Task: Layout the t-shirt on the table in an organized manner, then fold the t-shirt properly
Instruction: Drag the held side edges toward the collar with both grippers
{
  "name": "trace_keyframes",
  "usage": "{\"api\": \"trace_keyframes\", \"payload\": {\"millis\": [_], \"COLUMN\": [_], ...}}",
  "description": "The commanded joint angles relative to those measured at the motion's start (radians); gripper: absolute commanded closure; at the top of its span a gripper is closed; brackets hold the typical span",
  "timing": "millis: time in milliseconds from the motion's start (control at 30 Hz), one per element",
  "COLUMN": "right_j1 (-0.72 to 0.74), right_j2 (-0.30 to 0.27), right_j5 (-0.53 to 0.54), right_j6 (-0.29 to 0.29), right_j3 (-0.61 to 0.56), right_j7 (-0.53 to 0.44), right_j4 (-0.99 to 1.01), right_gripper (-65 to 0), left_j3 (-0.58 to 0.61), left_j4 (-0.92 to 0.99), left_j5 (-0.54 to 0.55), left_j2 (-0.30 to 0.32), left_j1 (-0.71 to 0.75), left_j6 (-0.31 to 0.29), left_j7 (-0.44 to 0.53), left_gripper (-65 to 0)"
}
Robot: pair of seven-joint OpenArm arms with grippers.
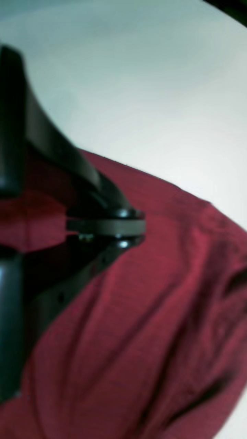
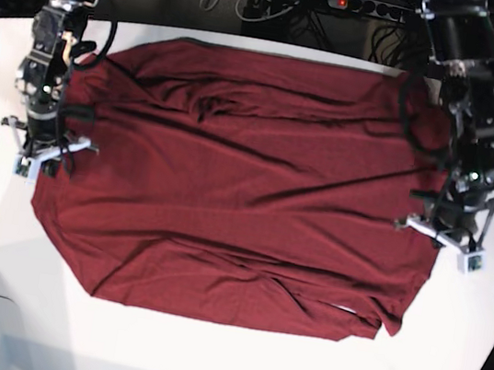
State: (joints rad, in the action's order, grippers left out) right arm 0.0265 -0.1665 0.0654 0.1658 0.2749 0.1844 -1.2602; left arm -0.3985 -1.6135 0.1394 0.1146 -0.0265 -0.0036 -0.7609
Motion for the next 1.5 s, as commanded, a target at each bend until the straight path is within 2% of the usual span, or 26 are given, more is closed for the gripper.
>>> {"api": "trace_keyframes", "payload": {"millis": [0, 233, 367, 467, 667, 1067, 1267, 1367, 1467], "right_j1": [-0.004, -0.066, -0.075, -0.072, -0.056, 0.023, 0.026, -0.02, -0.069], "right_j2": [-0.001, 0.025, 0.025, 0.015, -0.055, -0.072, -0.066, -0.063, -0.035], "right_j5": [0.006, 0.006, 0.003, 0.0, 0.004, 0.004, 0.006, 0.006, 0.003], "right_j6": [0.001, 0.001, 0.001, 0.001, 0.001, 0.001, 0.001, 0.001, 0.001], "right_j3": [0.005, 0.002, 0.002, 0.002, 0.004, 0.054, 0.056, 0.056, 0.065], "right_j7": [-0.027, -0.027, -0.027, -0.027, -0.033, -0.033, -0.027, -0.027, -0.027], "right_j4": [-0.037, -0.06, -0.059, -0.034, 0.055, 0.081, -0.074, -0.175, -0.263], "right_gripper": [0.0, 0.0, 0.0, 0.0, 0.0, 0.0, 0.0, 0.0, 0.0], "left_j3": [-0.003, -0.003, -0.003, -0.003, -0.001, -0.003, -0.003, -0.003, -0.003], "left_j4": [-0.02, 0.167, 0.312, 0.451, 0.582, 0.552, 0.362, 0.262, 0.13], "left_j5": [0.002, -0.004, -0.005, -0.005, -0.005, 0.002, 0.002, 0.004, 0.004], "left_j2": [0.007, 0.013, 0.018, 0.041, 0.049, 0.044, 0.037, 0.037, 0.035], "left_j1": [0.001, 0.012, -0.036, -0.08, -0.141, -0.211, -0.204, -0.171, -0.112], "left_j6": [0.0, 0.0, 0.0, 0.0, 0.0, 0.0, -0.002, -0.002, -0.002], "left_j7": [0.008, 0.103, 0.18, 0.231, 0.278, 0.288, 0.284, 0.284, 0.257], "left_gripper": [-0.2, -0.2, -0.2, -0.2, -0.2, -0.2, -0.2, -0.2, -0.2]}}
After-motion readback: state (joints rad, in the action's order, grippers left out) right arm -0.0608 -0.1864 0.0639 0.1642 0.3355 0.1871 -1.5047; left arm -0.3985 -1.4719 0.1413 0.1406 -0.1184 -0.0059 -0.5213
